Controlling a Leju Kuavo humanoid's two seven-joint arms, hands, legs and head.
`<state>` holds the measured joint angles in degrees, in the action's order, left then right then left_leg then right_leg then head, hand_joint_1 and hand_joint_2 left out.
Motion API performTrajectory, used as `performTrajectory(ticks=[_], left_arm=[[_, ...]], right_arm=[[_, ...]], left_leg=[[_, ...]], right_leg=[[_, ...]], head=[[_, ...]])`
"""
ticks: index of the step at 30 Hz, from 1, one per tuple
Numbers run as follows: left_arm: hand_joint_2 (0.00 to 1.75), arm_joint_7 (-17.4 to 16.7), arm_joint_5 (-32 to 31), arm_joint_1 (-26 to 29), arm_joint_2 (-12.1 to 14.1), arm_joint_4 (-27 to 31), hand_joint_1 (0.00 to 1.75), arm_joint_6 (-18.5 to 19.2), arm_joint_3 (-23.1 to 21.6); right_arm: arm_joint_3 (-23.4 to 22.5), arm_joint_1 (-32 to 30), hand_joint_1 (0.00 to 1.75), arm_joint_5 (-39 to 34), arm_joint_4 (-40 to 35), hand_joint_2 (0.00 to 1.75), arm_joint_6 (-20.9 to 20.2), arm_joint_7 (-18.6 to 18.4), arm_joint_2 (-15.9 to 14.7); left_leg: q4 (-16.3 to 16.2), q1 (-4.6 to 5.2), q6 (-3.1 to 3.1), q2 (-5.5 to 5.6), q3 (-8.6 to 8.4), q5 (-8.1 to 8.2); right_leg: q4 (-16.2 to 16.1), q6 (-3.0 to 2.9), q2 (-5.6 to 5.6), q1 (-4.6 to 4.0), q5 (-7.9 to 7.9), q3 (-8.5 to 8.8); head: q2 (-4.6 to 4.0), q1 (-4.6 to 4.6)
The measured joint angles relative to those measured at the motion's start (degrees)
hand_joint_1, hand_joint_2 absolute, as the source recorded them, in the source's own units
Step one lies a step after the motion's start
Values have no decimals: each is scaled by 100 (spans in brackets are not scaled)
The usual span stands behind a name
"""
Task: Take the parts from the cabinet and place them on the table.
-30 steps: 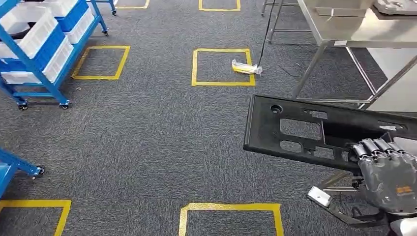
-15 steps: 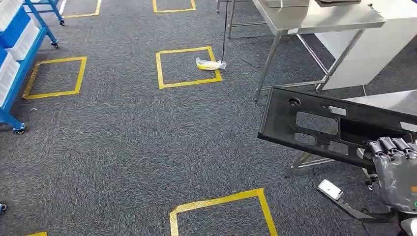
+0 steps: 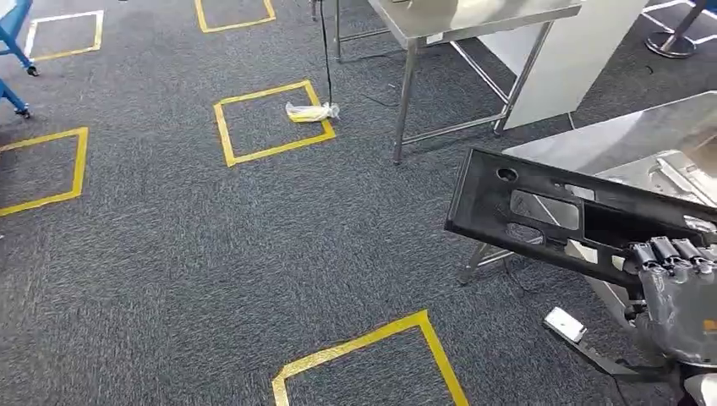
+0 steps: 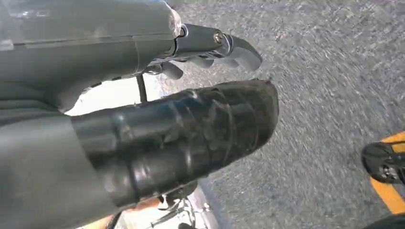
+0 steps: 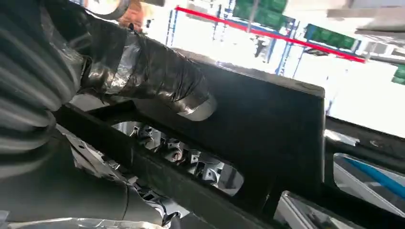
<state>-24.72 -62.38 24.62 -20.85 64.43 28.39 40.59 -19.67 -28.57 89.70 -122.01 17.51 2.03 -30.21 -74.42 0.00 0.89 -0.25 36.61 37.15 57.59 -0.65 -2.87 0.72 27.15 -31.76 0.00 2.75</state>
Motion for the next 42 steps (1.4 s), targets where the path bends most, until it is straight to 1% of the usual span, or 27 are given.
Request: performTrajectory(ticks=[2, 3, 4, 8, 9, 10, 11, 13, 14, 15, 17, 18, 19, 23, 24, 26, 28, 29, 30, 32, 33, 34, 35, 37, 39, 41, 42], left_arm=[[0, 0, 46, -2, 0, -2, 0, -4, 20], [0, -15, 118, 2, 2, -2, 0, -18, 48], [0, -35, 155, 5, 2, -7, 0, -15, 79], [0, -77, 227, 13, 13, 0, 0, 48, 85], [0, -55, 225, 14, 11, 0, 0, 57, 87], [0, -31, 230, 39, 11, 0, 0, 63, 94], [0, -24, 230, 63, 11, 0, 0, 66, 105], [0, -15, 227, 80, 11, 0, 0, 72, 109], [0, -13, 227, 85, 11, 0, 0, 81, 111], [0, -9, 230, 83, 11, 0, 0, 112, 114], [0, 7, 243, 79, 9, -2, 0, 160, 116], [0, 7, 254, 77, 9, -2, 0, 157, 116], [0, 2, 256, 76, 9, -4, 0, 142, 114], [0, -94, 275, 81, 7, -7, 0, 76, 96], [0, -138, 322, 90, 7, 0, 0, 68, 75], [0, -368, 488, 147, 7, 33, 0, 79, -29], [0, -553, 592, 219, 7, 70, 0, 107, -164], [0, -615, 608, 259, 7, 109, 0, 126, -248], [0, -679, 590, 316, 7, 162, 0, 179, -351], [0, -699, 512, 404, 7, 260, 0, 225, -522], [0, -699, 483, 431, 7, 297, 0, 229, -572], [0, -699, 474, 462, 7, 330, 0, 232, -608], [0, -697, 468, 474, 7, 345, 0, 232, -625], [0, -653, 437, 475, 7, 372, 0, 216, -654], [0, -603, 509, 461, 9, 376, 0, 127, -656], [0, -605, 612, 468, 4, 376, 0, 37, -656], [0, -612, 654, 478, 4, 376, 0, 11, -658]], right_arm=[[46, 58, 175, 0, 2, 175, -81, -149, -7], [175, 172, 175, 0, 18, 175, -208, -456, -86], [344, 267, 175, 2, 37, 175, -309, -852, -210], [1454, 572, 175, 2, 79, 175, -605, -2614, -1013], [1736, 587, 175, 2, 83, 175, -627, -2861, -1208], [1935, 640, 175, 2, 87, 175, -638, -2892, -1369], [2119, 693, 175, 2, 90, 175, -640, -2896, -1499], [2386, 735, 175, 2, 98, 175, -651, -2900, -1665], [2499, 729, 175, 2, 109, 175, -651, -2907, -1742], [2582, 730, 175, 2, 120, 175, -640, -2911, -1797], [2697, 730, 175, 2, 129, 175, -619, -2922, -1915], [2762, 729, 175, 2, 131, 175, -616, -2924, -1971], [2822, 760, 175, 2, 133, 175, -618, -2924, -2004], [3189, 1126, 175, 2, 208, 175, -665, -2920, -2033], [3316, 1271, 175, 2, 252, 175, -691, -2918, -2033], [3629, 1657, 175, 2, 365, 175, -778, -2918, -2022], [3996, 2048, 175, 2, 470, 175, -894, -2914, -1985], [4147, 2219, 175, 2, 520, 175, -955, -2909, -1956], [4368, 2445, 175, 2, 599, 175, -1044, -2892, -1889], [4568, 2727, 175, 2, 656, 175, -1130, -2876, -1803], [4633, 2826, 175, 2, 673, 175, -1154, -2874, -1771], [4689, 2920, 175, 2, 693, 175, -1156, -2874, -1751], [4745, 3004, 175, 2, 712, 175, -1158, -2876, -1729], [4830, 3029, 175, 4, 728, 175, -1123, -2911, -1718], [4868, 2997, 175, 2, 719, 175, -1058, -2942, -1779], [4852, 2942, 175, 4, 699, 175, -971, -2946, -1890], [4841, 2937, 175, 4, 684, 175, -938, -2948, -1906]], left_leg=[[824, -1, 34, 76, -310, -577], [1400, -2, 65, 305, -539, -878], [1565, -18, 95, 612, -585, -796], [1684, 21, 177, 358, -635, -850], [1782, -16, 239, 252, -672, -918], [1825, -10, 265, 180, -694, -930], [1831, -5, 271, 104, -690, -935], [1827, 7, 278, -51, -669, -927], [1821, 9, 277, -129, -660, -919], [1818, 8, 272, -201, -661, -911], [1791, 1, 244, -338, -677, -870], [1773, 0, 221, -389, -696, -842], [1755, 14, 181, -451, -720, -813], [1779, 19, 36, -705, -826, -713], [1751, 23, -6, -726, -843, -677], [1275, -23, -37, -147, -644, -356], [326, -23, -45, 1, -148, 97], [7, -23, -46, 5, 37, 167], [-76, -23, -34, 8, 135, 66], [564, -23, -1, 52, -75, -452], [1081, -23, 27, 138, -280, -746], [1535, -28, 62, 405, -438, -938], [1574, -17, 76, 417, -469, -915], [1566, 5, 114, 315, -475, -925], [1678, -21, 203, 206, -509, -971], [1749, -32, 278, 70, -543, -1001], [1750, -26, 286, -8, -540, -998]], right_leg=[[30, 5, -147, 0, 13, 10], [55, 16, -236, 10, 20, -5], [94, 39, -307, 3, 27, -42], [50, 242, -648, 65, -56, -150], [122, 233, -394, 69, -19, -149], [281, 251, -17, 38, 121, -227], [615, 286, 166, 38, 345, -396], [1478, 341, 256, 73, 745, -815], [1753, 360, 259, 82, 797, -952], [1710, 374, 263, 89, 701, -928], [929, 388, 329, 103, 249, -501], [392, 384, 469, 99, 32, -197], [43, 325, 739, 71, 46, -44], [45, 148, 457, 2, 35, -42], [-6, 80, 370, 59, -12, -12], [-14, 16, 266, 58, -35, -22], [-9, -2, 120, 50, -35, -35], [-4, -6, 54, 41, -33, -38], [9, -10, -41, 37, -27, -32], [30, -1, -186, 38, -3, -17], [49, 13, -249, 42, 13, -7], [72, 34, -296, 56, 32, -22], [109, 71, -356, 14, 53, -41], [73, 151, -440, 52, 36, -66], [46, 235, -526, 50, 26, -63], [347, 242, 6, 28, 259, -182], [793, 271, 169, 26, 511, -412]], head=[[0, 0], [0, 0], [0, 2], [0, 0], [0, 2], [0, 9], [0, 2], [0, 2], [0, 4], [0, 2], [0, 2], [0, 4], [0, 2], [0, -2], [0, 0], [0, -2], [0, -2], [0, 0], [0, 0], [0, 0], [0, 0], [0, 0], [0, 0], [0, 0], [0, 0], [0, 5], [0, 4]])
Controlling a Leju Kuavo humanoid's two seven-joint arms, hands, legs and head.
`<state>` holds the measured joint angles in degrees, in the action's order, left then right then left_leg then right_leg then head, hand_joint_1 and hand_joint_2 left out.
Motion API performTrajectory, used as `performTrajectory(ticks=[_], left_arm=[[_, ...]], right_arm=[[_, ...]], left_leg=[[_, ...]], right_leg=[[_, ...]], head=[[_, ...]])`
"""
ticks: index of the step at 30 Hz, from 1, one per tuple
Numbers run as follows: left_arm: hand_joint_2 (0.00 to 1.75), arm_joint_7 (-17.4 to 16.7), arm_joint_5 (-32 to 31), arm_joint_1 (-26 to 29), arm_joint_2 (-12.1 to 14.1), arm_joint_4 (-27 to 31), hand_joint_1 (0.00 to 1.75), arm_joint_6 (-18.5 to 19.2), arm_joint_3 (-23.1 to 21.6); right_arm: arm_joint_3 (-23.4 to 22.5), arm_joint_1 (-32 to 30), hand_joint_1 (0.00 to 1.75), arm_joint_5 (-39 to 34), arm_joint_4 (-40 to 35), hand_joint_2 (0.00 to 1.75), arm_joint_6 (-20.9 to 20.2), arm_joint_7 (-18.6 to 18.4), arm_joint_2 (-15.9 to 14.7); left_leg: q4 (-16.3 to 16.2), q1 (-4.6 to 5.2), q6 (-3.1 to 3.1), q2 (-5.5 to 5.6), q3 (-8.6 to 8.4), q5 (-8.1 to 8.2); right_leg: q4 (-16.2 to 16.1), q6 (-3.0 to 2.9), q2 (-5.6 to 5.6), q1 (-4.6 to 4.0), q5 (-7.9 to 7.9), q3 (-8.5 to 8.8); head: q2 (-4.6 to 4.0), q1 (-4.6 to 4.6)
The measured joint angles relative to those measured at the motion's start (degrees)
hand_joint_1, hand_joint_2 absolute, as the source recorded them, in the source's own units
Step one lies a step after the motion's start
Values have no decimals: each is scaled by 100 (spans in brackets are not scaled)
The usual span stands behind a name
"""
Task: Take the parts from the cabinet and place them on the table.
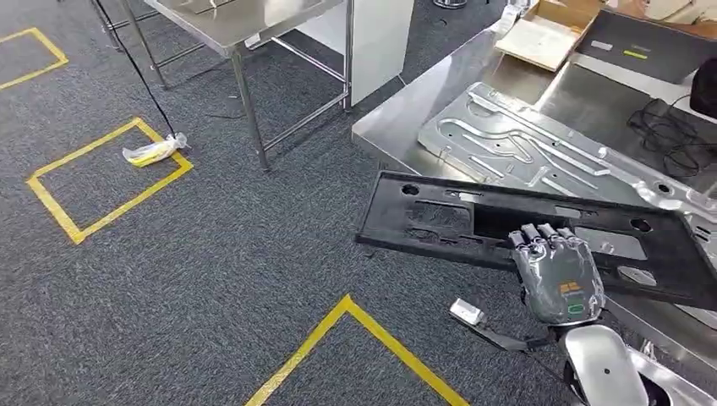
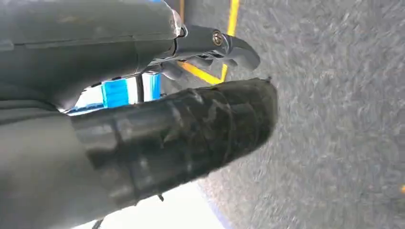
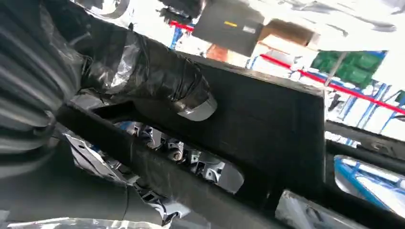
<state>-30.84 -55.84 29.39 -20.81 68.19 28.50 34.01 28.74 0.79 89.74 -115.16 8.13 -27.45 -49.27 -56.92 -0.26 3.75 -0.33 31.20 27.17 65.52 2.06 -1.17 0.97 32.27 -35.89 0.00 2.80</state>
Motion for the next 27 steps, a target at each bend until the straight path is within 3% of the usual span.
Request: performTrajectory(ticks=[2, 3, 4, 5, 6, 7, 8, 12, 13, 14, 15, 16, 17, 18, 19, 20, 22, 23, 25, 27], left_arm=[[0, -37, 35, 10, -7, 0, 0, -31, -29], [0, -50, 37, 11, -7, 0, 0, -41, -59], [0, -55, 37, 12, -7, 0, 0, -44, -70], [0, -55, 35, 12, -7, 0, 0, -46, -83], [0, -50, 17, 11, -7, 0, 0, -46, -94], [0, -4, -48, 8, -7, 0, 0, -44, -94], [0, 43, -111, 3, -7, 0, 0, -39, -92], [0, 291, -427, -88, -4, -15, 0, -2, 0], [0, 352, -497, -104, -4, -28, 0, 18, 53], [0, 410, -551, -112, -4, -46, 0, 33, 102], [0, 481, -604, -128, -4, -63, 0, 50, 144], [0, 574, -645, -153, -4, -98, 0, 70, 207], [0, 655, -662, -175, -4, -131, 0, 94, 262], [0, 699, -691, -186, -4, -157, 0, 98, 308], [0, 728, -702, -196, -4, -177, 0, 107, 341], [0, 732, -700, -204, -4, -192, 0, 114, 356], [0, 676, -647, -227, -4, -216, 0, 90, 389], [0, 660, -605, -245, -4, -236, 0, 33, 418], [0, 638, -527, -278, -4, -269, 0, -42, 470], [0, 632, -514, -301, -7, -291, 0, -68, 485]], right_arm=[[-74, -216, 175, 0, -99, 175, 37, 0, -57], [-165, -409, 175, 0, -174, 175, 65, 0, -117], [-230, -495, 175, 0, -206, 175, 72, 0, -146], [-282, -534, 175, 0, -229, 175, 78, 0, -168], [-333, -592, 175, 0, -254, 175, 101, -2, -188], [-442, -711, 175, 0, -326, 175, 151, -2, -227], [-563, -856, 175, 0, -382, 175, 198, -2, -242], [-1385, -1643, 175, 0, -542, 175, 527, 138, -192], [-1691, -1825, 175, -2, -590, 175, 597, 271, -148], [-1987, -1938, 175, -2, -620, 175, 677, 397, -107], [-2208, -2035, 175, -2, -643, 175, 737, 523, -81], [-2446, -2185, 175, 0, -671, 175, 808, 692, -48], [-2685, -2356, 175, 0, -693, 175, 854, 889, 11], [-2877, -2463, 175, 0, -693, 175, 879, 1072, 89], [-3041, -2559, 175, 0, -695, 175, 896, 1210, 174], [-3192, -2665, 175, 0, -708, 175, 914, 1296, 247], [-3485, -2788, 175, 0, -752, 175, 977, 1542, 426], [-3607, -2811, 175, 0, -765, 175, 1010, 1686, 527], [-3852, -2901, 175, 0, -804, 175, 1058, 1847, 700], [-4009, -2939, 175, 0, -820, 175, 1058, 1950, 794]], left_leg=[[-5, 16, 21, -137, 1, 29], [-8, 22, 16, -204, -5, 45], [-12, 22, 13, -269, -18, 65], [-15, 22, -1, -342, -37, 83], [-20, 22, -15, -425, -70, 111], [-23, 31, -37, -491, -110, 140], [-27, 61, -67, -528, -149, 169], [-4, 72, -191, -749, -251, 230], [-55, 52, -243, -636, -239, 303], [-260, 43, -268, -316, -168, 449], [-655, 24, -276, -115, 18, 687], [-1147, 18, -286, -24, 255, 929], [-1610, 12, -297, -3, 495, 1100], [-1823, 9, -300, -4, 619, 1115], [-1788, 10, -295, -4, 628, 993], [-1490, 10, -280, -2, 516, 743], [-462, 10, -223, 42, 52, 162], [-190, 22, -186, 121, -66, 161], [-108, 28, -172, 110, -69, 164], [-97, 31, -177, 107, -80, 160]], right_leg=[[797, 43, 75, 25, 331, -404], [974, 58, 85, 33, 318, -503], [836, 65, 93, 34, 169, -449], [505, 63, 117, 33, -47, -289], [-67, 53, 204, 31, -330, 13], [-575, 29, 411, 18, -536, 306], [-756, -28, 671, -38, -469, 391], [-792, -138, 387, -63, -505, 379], [-844, -183, 331, 20, -538, 437], [-858, -225, 289, 17, -548, 437], [-858, -253, 231, 15, -549, 428], [-858, -268, 183, 12, -540, 428], [-854, -276, 133, -1, -535, 428], [-848, -279, 90, -8, -532, 432], [-841, -278, 46, -13, -524, 440], [-827, -271, 5, -13, -508, 451], [-795, -240, -65, -14, -467, 483], [-771, -217, -86, -32, -450, 477], [-739, -158, -119, -48, -443, 436], [-724, -212, -118, -41, -417, 438]], head=[[0, -2], [0, -2], [0, 0], [0, 0], [0, 0], [0, -2], [0, -2], [0, -7], [0, -4], [0, -5], [0, -9], [0, -7], [0, -7], [0, -7], [0, -7], [0, -7], [0, -7], [0, -4], [0, -6], [0, -7]])
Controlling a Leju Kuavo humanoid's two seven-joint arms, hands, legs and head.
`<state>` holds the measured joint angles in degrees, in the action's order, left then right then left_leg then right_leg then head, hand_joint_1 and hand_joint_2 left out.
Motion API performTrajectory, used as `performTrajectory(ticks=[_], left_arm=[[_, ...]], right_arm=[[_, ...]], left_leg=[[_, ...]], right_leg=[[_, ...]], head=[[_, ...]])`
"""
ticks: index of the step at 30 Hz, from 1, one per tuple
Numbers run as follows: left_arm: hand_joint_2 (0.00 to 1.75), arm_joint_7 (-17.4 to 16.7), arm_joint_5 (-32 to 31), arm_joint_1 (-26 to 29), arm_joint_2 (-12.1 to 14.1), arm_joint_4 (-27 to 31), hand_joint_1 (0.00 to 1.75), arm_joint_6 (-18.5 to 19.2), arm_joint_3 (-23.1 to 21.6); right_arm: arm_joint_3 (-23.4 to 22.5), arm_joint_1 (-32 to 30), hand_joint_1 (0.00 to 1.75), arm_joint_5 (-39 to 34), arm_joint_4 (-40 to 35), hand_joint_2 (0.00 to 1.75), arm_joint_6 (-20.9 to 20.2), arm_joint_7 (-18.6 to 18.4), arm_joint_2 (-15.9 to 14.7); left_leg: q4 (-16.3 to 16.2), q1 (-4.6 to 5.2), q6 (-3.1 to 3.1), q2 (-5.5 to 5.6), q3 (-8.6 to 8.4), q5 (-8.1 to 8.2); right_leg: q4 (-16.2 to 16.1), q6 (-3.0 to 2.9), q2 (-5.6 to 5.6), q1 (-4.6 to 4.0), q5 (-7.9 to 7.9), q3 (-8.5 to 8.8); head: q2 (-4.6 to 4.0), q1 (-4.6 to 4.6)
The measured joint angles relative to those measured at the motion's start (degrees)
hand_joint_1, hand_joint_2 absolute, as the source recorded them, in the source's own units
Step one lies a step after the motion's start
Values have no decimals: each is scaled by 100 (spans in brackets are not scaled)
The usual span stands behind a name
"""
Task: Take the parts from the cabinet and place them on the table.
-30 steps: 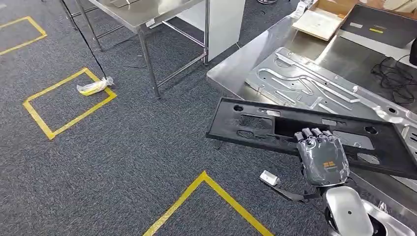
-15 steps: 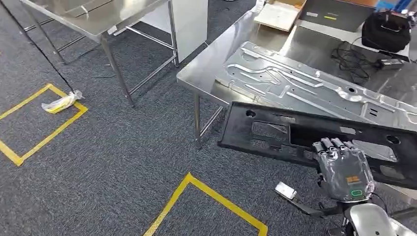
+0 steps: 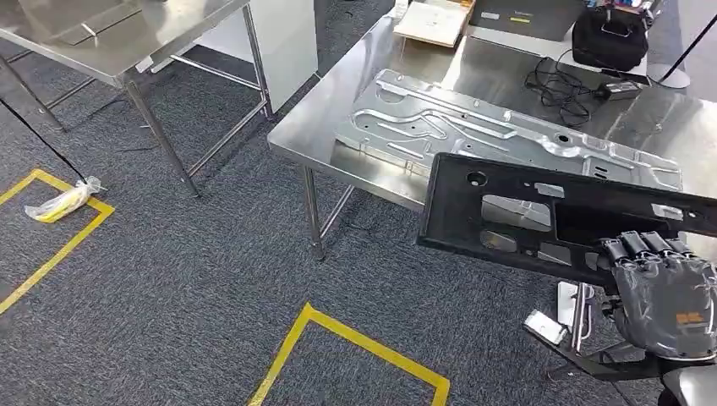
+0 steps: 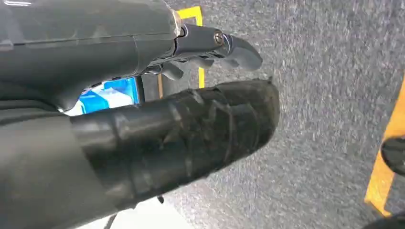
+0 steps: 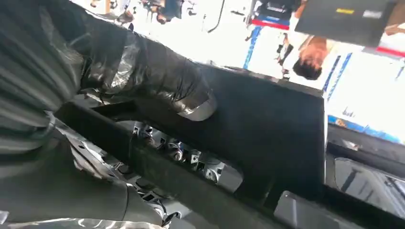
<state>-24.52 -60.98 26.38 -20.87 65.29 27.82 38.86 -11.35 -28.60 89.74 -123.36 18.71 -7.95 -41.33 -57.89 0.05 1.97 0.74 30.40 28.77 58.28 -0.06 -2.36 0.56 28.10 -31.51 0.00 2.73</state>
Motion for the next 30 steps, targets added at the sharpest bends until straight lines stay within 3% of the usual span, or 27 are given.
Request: performTrajectory(ticks=[2, 4, 8, 10, 15, 22, 30], left_arm=[[0, -33, 35, -26, 0, -17, 0, 55, 11], [0, -103, 50, -45, 0, -63, 0, 131, 41], [0, -166, 105, -41, 0, -94, 0, 251, 44], [0, -162, 114, -44, 0, -96, 0, 269, 39], [0, -151, 94, -48, 0, -96, 0, 267, 33], [0, -210, 192, -62, 0, -114, 0, 247, 35], [0, -265, 232, -30, 0, -114, 0, 269, -20]], right_arm=[[-168, -31, 175, 0, -44, 175, 15, 337, 193], [-353, -88, 175, 0, -92, 175, 137, 954, 492], [-861, -63, 175, 0, -162, 175, 610, 2435, 1463], [-1084, 45, 175, 0, -162, 175, 603, 2658, 1810], [-1337, 176, 175, 0, -164, 175, 575, 2734, 2295], [-1339, 214, 175, 0, -164, 175, 476, 2341, 2323], [-1339, 199, 175, 0, -164, 175, 472, 2210, 2323]], left_leg=[[-2, 3, 5, -7, -13, 3], [-5, 8, 10, -5, -19, 4], [-12, 12, 30, -5, -14, 16], [-13, 12, 37, -8, -12, 21], [-13, 12, 38, -8, -12, 22], [-12, 9, 41, -7, -16, 17], [-12, 5, 40, -8, -18, 17]], right_leg=[[-28, 17, 0, 1, -11, 20], [-42, 26, 1, 3, -16, 24], [-50, 49, 2, 5, -19, 38], [-51, 63, -1, 6, -14, 38], [-51, 76, 1, 4, -12, 37], [-37, 76, 4, -1, -12, 33], [-31, 75, 4, -5, -11, 29]], head=[[0, 0], [0, 4], [0, 2], [0, 2], [0, 2], [0, 2], [0, 2]])
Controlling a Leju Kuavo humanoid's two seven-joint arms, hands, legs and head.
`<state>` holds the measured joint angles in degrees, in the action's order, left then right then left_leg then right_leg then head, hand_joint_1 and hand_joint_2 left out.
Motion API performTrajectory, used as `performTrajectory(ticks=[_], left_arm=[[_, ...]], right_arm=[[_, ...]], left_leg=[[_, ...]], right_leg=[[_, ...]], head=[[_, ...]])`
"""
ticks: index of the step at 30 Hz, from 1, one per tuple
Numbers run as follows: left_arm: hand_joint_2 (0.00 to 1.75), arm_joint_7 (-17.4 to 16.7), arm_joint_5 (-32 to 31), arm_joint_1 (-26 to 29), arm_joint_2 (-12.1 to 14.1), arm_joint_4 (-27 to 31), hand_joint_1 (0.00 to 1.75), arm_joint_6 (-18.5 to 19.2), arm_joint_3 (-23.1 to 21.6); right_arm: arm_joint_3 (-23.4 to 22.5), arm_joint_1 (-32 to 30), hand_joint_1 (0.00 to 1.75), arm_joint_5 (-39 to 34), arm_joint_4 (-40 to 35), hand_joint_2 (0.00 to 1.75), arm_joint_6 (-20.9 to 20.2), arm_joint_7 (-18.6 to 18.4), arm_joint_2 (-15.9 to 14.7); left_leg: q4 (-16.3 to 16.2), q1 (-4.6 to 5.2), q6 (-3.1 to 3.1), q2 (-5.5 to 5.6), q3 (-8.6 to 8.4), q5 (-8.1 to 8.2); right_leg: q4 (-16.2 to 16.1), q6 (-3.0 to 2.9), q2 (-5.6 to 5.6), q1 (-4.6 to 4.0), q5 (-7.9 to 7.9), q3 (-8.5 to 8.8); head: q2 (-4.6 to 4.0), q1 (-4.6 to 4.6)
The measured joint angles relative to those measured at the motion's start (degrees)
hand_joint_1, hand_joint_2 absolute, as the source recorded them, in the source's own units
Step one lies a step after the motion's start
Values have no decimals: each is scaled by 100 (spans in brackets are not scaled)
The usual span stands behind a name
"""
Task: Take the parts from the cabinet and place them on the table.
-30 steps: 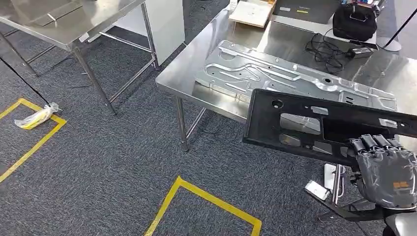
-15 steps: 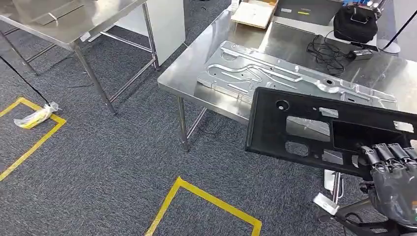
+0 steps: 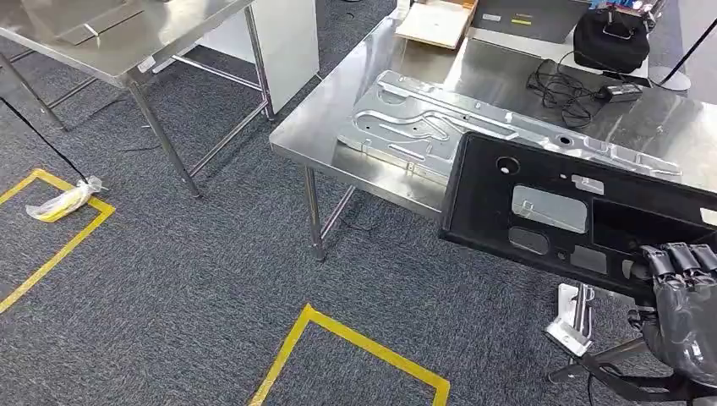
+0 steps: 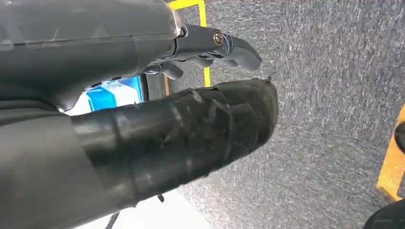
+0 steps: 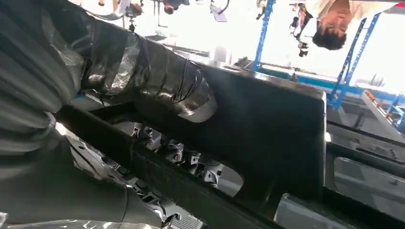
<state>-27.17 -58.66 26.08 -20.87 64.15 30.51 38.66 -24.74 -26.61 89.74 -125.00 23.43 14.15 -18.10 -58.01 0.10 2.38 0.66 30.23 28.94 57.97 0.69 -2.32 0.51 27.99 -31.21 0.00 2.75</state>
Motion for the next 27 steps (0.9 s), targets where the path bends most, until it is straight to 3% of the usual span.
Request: performTrajectory(ticks=[4, 7, 12, 18, 24, 27], left_arm=[[0, 70, -166, 10, 0, 2, 0, 29, -44], [0, 208, -370, -33, 0, -2, 0, 29, -33], [0, 293, -479, -165, 0, -81, 0, 13, 57], [0, 271, -457, -243, 0, -183, 0, 9, 112], [0, 267, -459, -245, 0, -223, 0, 5, 111], [0, 289, -536, -261, 0, -247, 0, 29, 177]], right_arm=[[-24, -110, 175, 0, -42, 175, -99, -147, 0], [-17, -197, 175, 0, -135, 175, -347, -483, -91], [164, -111, 175, 0, -140, 175, -636, -1017, -486], [810, 237, 175, 0, -7, 175, -927, -1755, -1151], [1132, 338, 175, 0, 90, 175, -938, -1867, -1467], [1347, 295, 175, 0, 96, 175, -929, -2220, -1670]], left_leg=[[0, 0, 0, 0, 0, 0], [1, 0, 0, -1, 5, 0], [1, 0, 0, -2, 17, 0], [-2, 1, 2, -1, 13, -4], [-1, 0, 3, 3, 15, -5], [1, 0, 2, 3, 18, -5]], right_leg=[[1, 0, 0, 0, 0, 0], [3, 0, -1, 0, 0, 1], [3, 0, -3, 1, 0, 5], [3, 1, -2, 2, -2, 6], [4, 1, 2, 0, -1, 1], [4, 1, 2, 0, 0, 0]], head=[[0, 0], [0, 0], [0, 0], [0, 0], [0, 0], [0, 0]])
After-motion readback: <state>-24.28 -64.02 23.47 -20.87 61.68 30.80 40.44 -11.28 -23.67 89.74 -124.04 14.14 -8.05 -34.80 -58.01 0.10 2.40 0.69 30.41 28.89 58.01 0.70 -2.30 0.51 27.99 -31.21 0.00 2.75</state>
